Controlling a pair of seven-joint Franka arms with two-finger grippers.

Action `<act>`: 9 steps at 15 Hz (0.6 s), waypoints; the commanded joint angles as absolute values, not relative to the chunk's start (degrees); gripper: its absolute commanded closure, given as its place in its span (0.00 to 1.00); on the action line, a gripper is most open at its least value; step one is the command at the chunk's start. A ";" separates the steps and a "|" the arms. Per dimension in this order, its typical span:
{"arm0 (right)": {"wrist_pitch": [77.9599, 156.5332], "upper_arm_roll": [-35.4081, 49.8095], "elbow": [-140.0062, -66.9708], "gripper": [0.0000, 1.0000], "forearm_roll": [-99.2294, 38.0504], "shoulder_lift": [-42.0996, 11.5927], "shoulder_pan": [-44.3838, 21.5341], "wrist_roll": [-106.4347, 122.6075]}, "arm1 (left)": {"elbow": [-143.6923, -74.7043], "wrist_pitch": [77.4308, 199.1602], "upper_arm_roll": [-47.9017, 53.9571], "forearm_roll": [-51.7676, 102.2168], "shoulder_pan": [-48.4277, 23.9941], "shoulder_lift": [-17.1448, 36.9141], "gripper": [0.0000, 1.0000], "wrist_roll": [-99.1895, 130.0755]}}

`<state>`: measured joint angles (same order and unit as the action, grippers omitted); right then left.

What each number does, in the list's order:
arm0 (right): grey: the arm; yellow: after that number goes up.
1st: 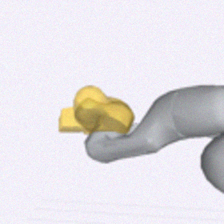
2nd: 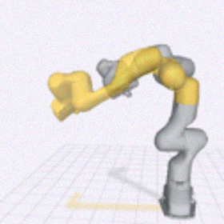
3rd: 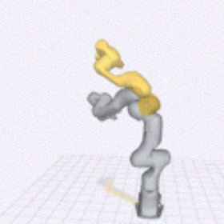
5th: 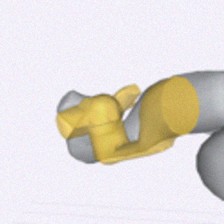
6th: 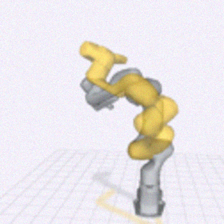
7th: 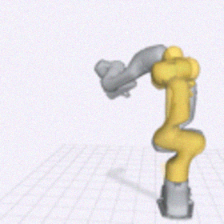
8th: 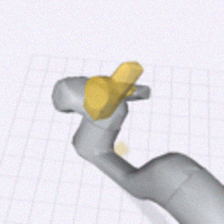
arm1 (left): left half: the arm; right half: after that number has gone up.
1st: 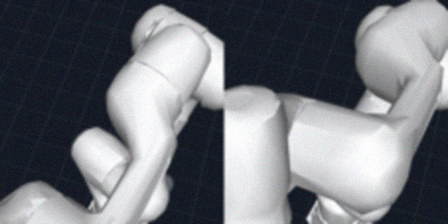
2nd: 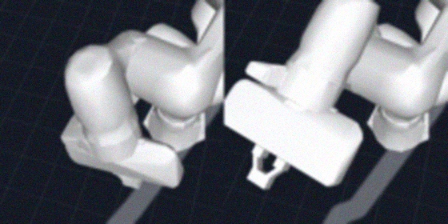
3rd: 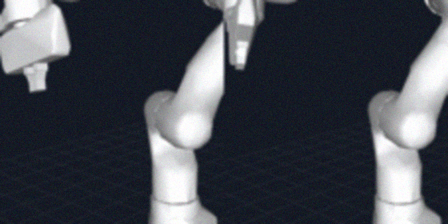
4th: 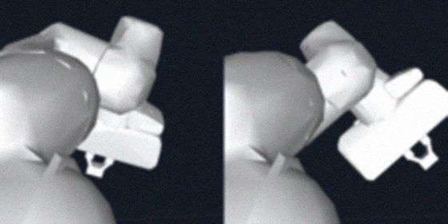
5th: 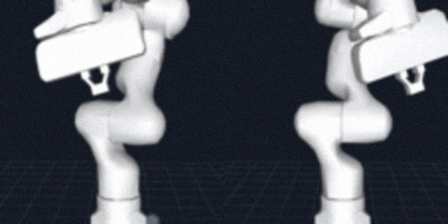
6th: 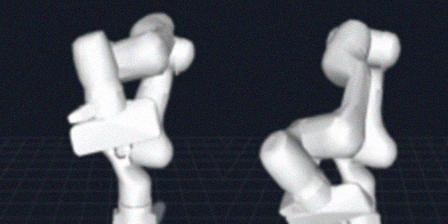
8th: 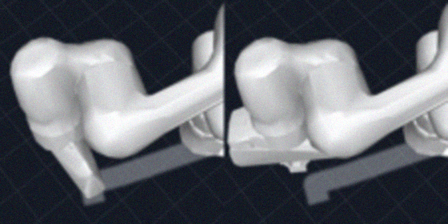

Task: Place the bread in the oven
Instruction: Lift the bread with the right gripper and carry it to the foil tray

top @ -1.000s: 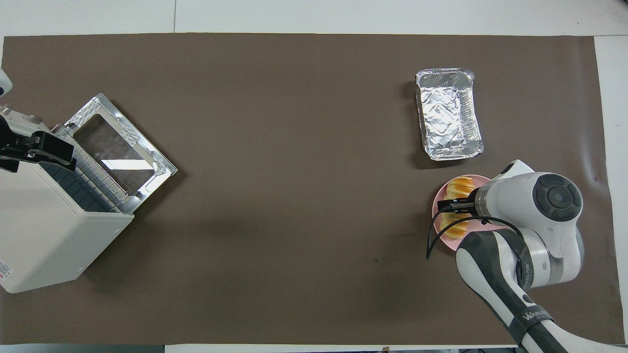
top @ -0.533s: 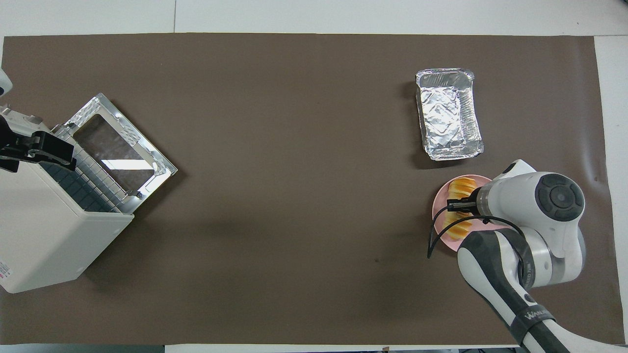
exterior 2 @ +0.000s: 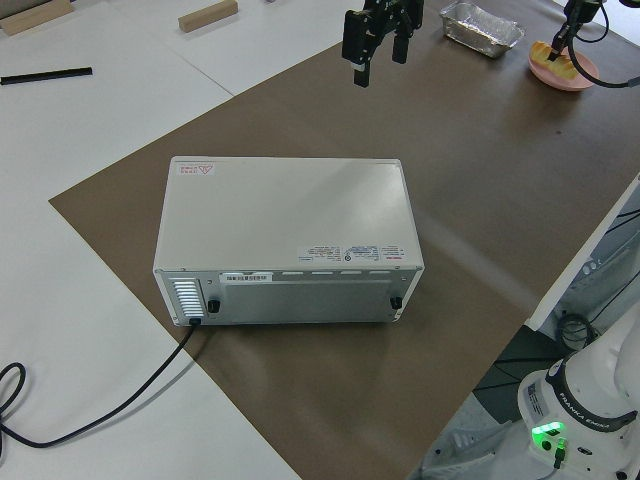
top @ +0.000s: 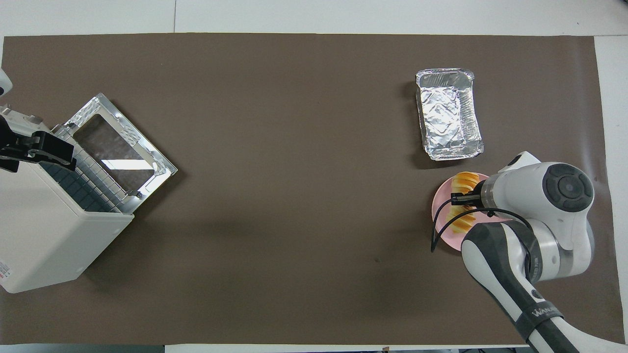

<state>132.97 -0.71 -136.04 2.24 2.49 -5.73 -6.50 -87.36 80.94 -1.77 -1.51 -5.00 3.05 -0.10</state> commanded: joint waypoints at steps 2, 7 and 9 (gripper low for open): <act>121.14 -0.53 -124.22 1.00 2.11 0.71 -4.75 -5.62 | -89.56 82.09 -1.93 -0.79 -4.83 1.23 0.00 -0.26; 113.82 -0.61 -107.95 1.00 2.02 -5.88 -4.22 -2.39 | -89.56 82.09 -1.93 -0.79 -4.83 1.23 0.00 -0.26; 113.12 -0.53 -102.78 1.00 0.54 -9.47 -2.91 1.03 | -89.56 82.09 -1.93 -0.79 -4.83 1.23 0.00 -0.26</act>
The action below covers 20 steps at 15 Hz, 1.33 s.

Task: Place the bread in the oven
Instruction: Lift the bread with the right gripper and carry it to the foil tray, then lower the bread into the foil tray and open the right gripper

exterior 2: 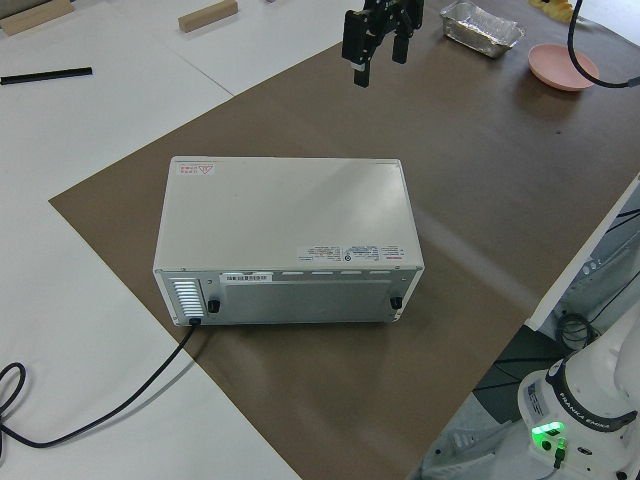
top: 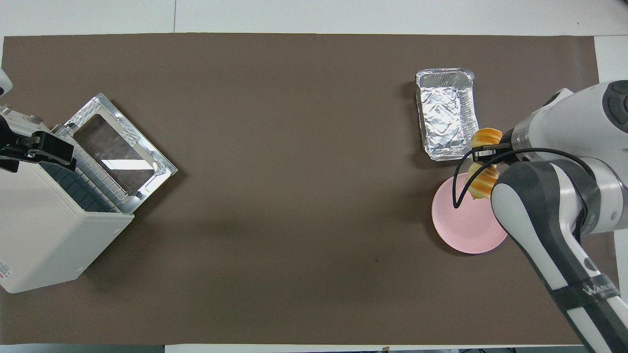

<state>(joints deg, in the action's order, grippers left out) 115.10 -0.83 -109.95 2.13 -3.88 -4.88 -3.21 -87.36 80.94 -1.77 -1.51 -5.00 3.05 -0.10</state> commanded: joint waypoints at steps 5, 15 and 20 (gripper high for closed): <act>105.23 -0.53 -82.49 1.00 -3.07 -25.18 -2.46 5.80 | -89.56 82.09 -1.93 -0.79 -4.83 1.23 0.00 -0.26; 113.97 -0.35 -77.76 1.00 -0.26 -35.69 -5.18 17.57 | -89.56 82.09 -1.93 -0.79 -4.83 1.23 0.00 -0.26; 119.88 -0.35 -86.13 1.00 -0.17 -33.05 -5.71 17.58 | -89.56 82.09 -1.93 -0.79 -4.83 1.23 0.00 -0.26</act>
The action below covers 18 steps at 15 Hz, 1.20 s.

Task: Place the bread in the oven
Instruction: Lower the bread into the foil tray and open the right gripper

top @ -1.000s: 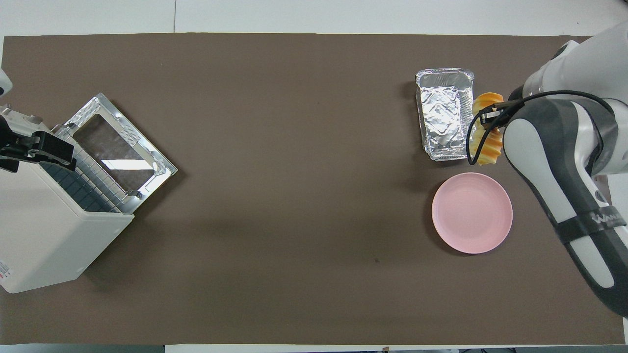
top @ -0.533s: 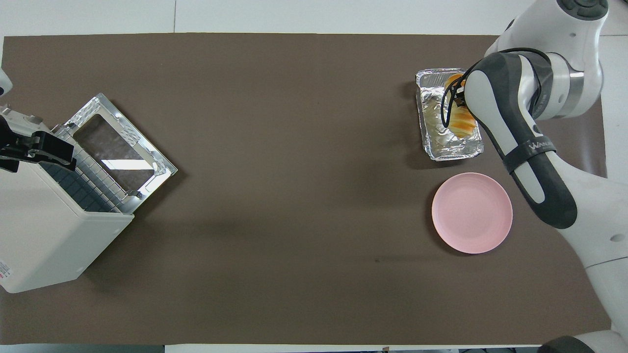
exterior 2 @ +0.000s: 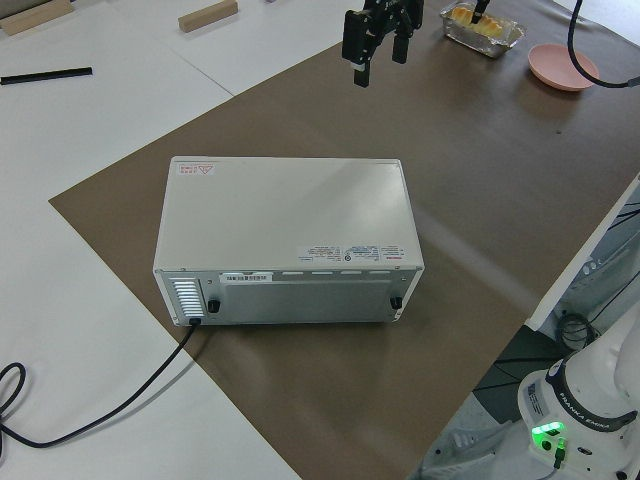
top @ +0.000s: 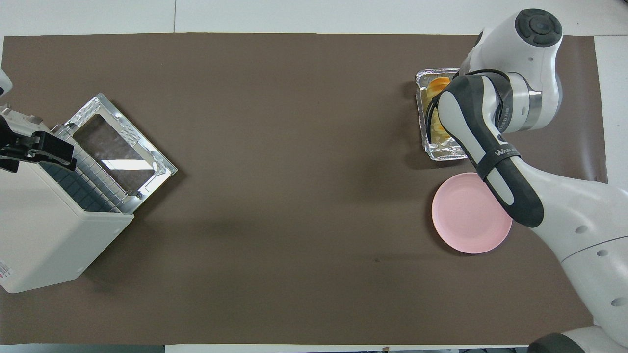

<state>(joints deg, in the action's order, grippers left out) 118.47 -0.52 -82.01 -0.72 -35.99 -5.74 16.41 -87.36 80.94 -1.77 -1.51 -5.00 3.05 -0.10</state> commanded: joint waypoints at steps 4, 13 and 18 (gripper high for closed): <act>118.48 -0.35 -85.17 0.00 -0.88 -33.05 -5.63 17.49 | -89.56 82.09 -1.93 -0.79 -4.83 1.23 0.00 -0.26; 107.49 -0.62 -77.52 0.00 -0.36 -33.22 -3.70 17.05 | -89.56 82.09 -1.93 -0.79 -4.83 1.23 0.00 -0.26; 113.01 -1.05 -80.41 0.00 4.56 -33.31 -2.11 17.67 | -89.56 82.09 -1.93 -0.79 -4.83 1.23 0.00 -0.26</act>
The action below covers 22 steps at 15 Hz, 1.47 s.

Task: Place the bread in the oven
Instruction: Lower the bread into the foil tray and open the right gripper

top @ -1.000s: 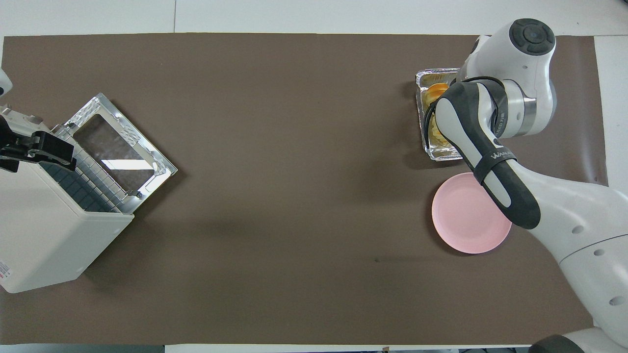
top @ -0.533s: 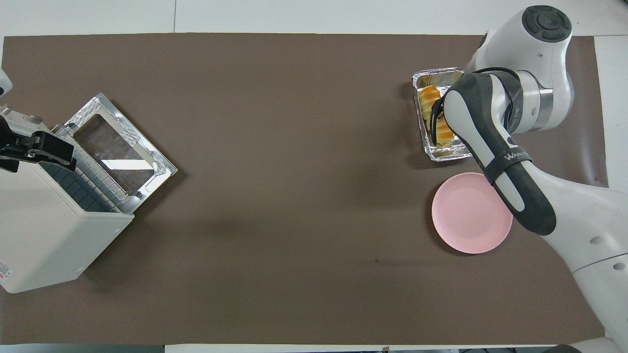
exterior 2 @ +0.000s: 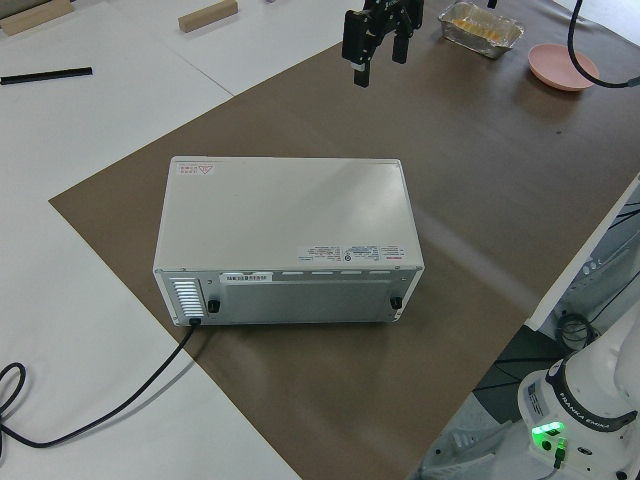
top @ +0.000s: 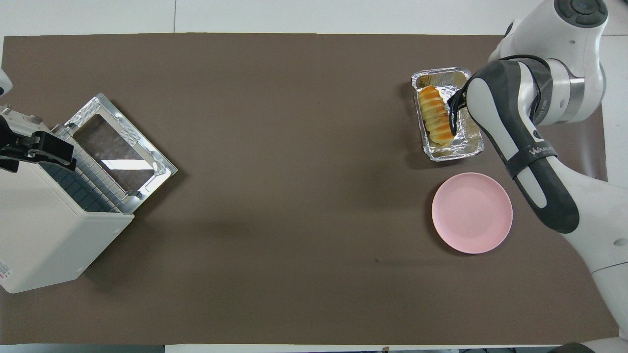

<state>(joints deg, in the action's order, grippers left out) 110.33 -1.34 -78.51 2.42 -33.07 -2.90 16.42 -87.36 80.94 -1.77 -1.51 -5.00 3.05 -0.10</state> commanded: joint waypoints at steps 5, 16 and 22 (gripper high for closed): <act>119.69 -1.14 -85.59 0.00 4.75 -32.87 -0.79 20.13 | -89.56 82.09 -1.93 -0.79 -4.83 1.23 0.00 -0.26; 125.59 -0.97 -90.88 1.00 2.47 -31.29 -0.88 19.16 | -89.56 82.09 -1.93 -0.79 -4.83 1.23 0.00 -0.26; 122.62 -0.70 -88.87 1.00 2.11 -31.20 -0.70 19.25 | -89.56 82.09 -1.93 -0.79 -4.83 1.23 0.00 -0.26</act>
<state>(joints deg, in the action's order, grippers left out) 124.15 -1.24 -88.49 3.30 -32.63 -1.32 19.14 -87.36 80.94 -1.77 -1.51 -5.00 3.05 -0.10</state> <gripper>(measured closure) 0.987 0.000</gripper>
